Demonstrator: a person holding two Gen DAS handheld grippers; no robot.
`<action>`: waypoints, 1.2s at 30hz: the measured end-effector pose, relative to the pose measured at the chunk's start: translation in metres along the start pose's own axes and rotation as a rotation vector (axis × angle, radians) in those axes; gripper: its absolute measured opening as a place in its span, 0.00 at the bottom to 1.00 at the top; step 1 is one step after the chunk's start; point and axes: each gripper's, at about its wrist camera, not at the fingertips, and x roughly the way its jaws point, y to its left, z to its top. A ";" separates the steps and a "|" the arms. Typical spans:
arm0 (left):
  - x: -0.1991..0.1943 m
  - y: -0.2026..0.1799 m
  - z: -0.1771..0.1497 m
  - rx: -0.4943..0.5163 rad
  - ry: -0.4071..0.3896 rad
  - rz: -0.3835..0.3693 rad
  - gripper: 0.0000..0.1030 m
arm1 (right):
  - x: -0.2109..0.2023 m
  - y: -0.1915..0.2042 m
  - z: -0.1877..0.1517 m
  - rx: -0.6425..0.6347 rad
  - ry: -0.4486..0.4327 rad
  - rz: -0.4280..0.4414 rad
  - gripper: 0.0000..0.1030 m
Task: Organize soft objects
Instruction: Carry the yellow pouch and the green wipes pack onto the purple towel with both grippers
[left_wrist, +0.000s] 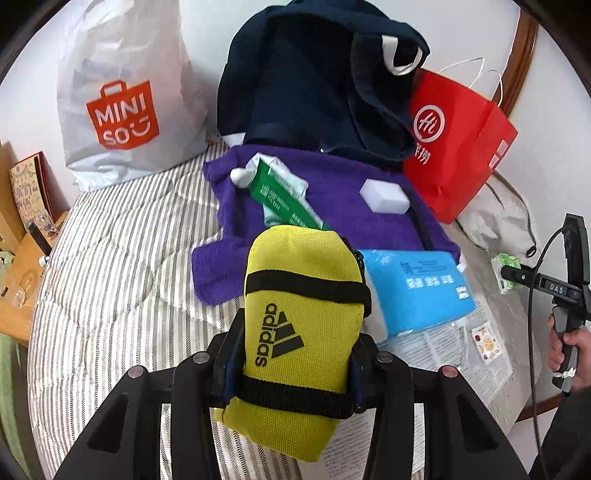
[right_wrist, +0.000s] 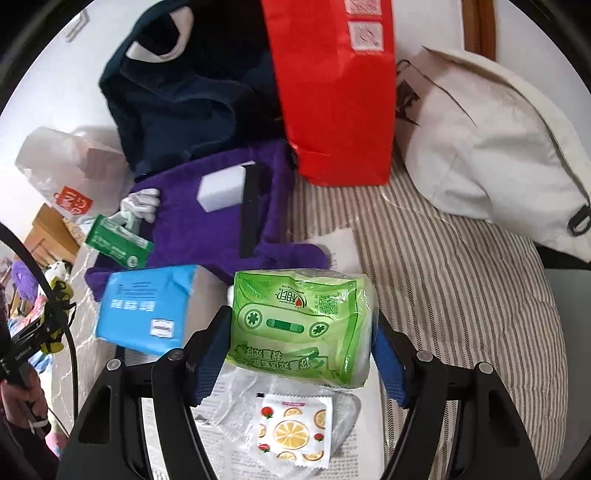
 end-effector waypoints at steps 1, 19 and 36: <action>-0.002 -0.001 0.001 0.000 -0.004 -0.001 0.42 | -0.002 0.002 0.001 -0.005 -0.002 0.004 0.69; -0.021 -0.025 0.052 0.043 -0.064 0.012 0.42 | 0.000 0.052 0.029 -0.089 -0.013 0.101 0.69; 0.017 -0.035 0.107 0.068 -0.060 -0.009 0.42 | 0.056 0.085 0.068 -0.141 0.043 0.135 0.69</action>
